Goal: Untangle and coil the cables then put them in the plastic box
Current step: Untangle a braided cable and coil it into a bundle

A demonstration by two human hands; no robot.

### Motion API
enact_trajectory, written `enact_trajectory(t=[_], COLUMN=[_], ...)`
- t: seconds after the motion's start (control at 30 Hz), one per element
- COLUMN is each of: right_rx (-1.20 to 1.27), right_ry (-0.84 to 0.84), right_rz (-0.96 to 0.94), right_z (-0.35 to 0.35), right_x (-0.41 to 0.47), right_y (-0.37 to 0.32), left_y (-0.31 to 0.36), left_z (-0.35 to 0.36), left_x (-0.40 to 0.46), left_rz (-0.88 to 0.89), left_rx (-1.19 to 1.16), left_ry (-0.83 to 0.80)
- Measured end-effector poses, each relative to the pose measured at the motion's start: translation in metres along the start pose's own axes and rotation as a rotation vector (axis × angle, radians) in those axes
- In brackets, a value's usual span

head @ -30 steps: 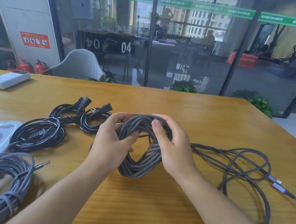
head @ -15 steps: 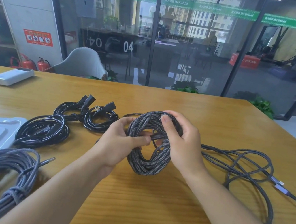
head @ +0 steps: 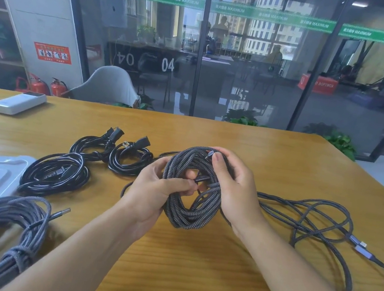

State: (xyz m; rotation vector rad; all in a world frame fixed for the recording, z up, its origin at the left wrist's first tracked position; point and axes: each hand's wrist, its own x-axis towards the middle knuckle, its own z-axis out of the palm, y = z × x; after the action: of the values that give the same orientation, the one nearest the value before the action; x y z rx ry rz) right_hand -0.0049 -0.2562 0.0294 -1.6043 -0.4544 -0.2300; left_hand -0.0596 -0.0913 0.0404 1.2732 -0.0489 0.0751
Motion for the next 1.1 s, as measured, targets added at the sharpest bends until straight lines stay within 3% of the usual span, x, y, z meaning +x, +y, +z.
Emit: enact_trajectory(t=[0.2, 0.4, 0.63, 0.83, 1.0, 1.1], right_rx=[-0.014, 0.0, -0.037, -0.009, -0.017, -0.033], right_ry=[0.014, 0.013, -0.004, 0.062, 0.105, 0.043], right_rz=[-0.023, -0.024, -0.043, -0.059, -0.02, -0.049], right_z=[-0.001, 0.0, 0.006, 0.005, 0.005, 0.005], right_x=[-0.003, -0.005, -0.008, -0.008, -0.007, -0.007], right_y=[0.0, -0.006, -0.006, -0.004, -0.004, -0.008], left_y=[-0.004, -0.005, -0.003, -0.005, 0.0, 0.001], left_z=[0.009, 0.008, 0.002, -0.001, 0.002, 0.002], left_x=[-0.003, -0.003, -0.004, -0.001, -0.004, -0.005], left_rz=[0.072, 0.037, -0.008, -0.024, -0.031, 0.029], left_rx=[0.054, 0.057, 0.203, 0.186, 0.129, 0.172], left_ry=[0.095, 0.132, 0.014, 0.048, -0.035, 0.023])
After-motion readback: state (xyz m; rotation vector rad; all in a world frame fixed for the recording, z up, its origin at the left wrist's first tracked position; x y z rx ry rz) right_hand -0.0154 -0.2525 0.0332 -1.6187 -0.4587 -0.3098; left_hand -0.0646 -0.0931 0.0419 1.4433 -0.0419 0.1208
